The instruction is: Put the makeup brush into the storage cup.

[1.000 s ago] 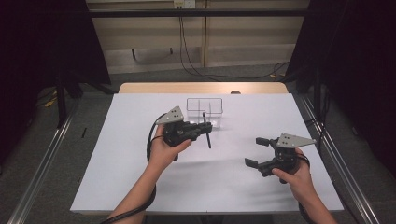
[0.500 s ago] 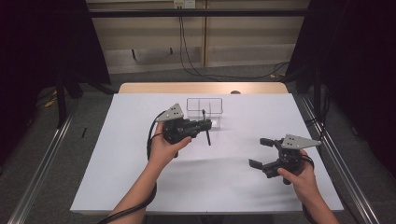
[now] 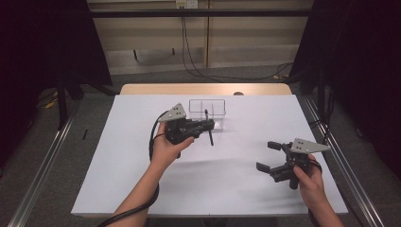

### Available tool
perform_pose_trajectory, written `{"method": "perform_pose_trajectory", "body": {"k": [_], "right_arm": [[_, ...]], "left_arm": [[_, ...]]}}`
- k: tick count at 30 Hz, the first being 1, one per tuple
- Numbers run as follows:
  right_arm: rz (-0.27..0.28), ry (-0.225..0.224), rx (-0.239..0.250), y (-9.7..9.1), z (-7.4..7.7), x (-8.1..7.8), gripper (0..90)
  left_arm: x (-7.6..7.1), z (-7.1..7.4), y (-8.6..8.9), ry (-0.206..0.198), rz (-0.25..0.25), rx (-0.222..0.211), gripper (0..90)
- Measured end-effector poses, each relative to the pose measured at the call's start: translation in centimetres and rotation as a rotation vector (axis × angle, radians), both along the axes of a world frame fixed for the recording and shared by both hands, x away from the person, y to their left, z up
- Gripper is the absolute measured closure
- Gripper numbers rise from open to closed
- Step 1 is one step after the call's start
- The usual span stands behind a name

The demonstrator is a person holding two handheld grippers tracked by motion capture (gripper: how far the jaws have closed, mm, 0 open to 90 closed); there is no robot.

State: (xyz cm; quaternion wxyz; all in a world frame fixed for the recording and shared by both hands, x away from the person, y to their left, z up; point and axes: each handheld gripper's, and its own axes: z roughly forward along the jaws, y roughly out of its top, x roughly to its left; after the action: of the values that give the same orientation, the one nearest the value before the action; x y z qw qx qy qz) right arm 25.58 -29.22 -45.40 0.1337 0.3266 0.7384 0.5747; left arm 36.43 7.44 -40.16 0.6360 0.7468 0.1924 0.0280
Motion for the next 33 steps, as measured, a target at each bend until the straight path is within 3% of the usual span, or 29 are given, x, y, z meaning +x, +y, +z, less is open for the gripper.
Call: {"method": "perform_pose_trajectory", "body": {"k": [15, 33], "right_arm": [[-0.010, -0.002, 0.011, -0.8, -0.5, -0.6, 0.0], [-0.014, -0.013, -0.018, -1.3, -0.6, -1.1, 0.0]], "left_arm": [[0.5, 0.1, 0.0, -0.006, 0.013, 0.001, 83.5], [1.3, 0.2, 0.1, -0.007, 0.032, 0.016, 83.5]]}}
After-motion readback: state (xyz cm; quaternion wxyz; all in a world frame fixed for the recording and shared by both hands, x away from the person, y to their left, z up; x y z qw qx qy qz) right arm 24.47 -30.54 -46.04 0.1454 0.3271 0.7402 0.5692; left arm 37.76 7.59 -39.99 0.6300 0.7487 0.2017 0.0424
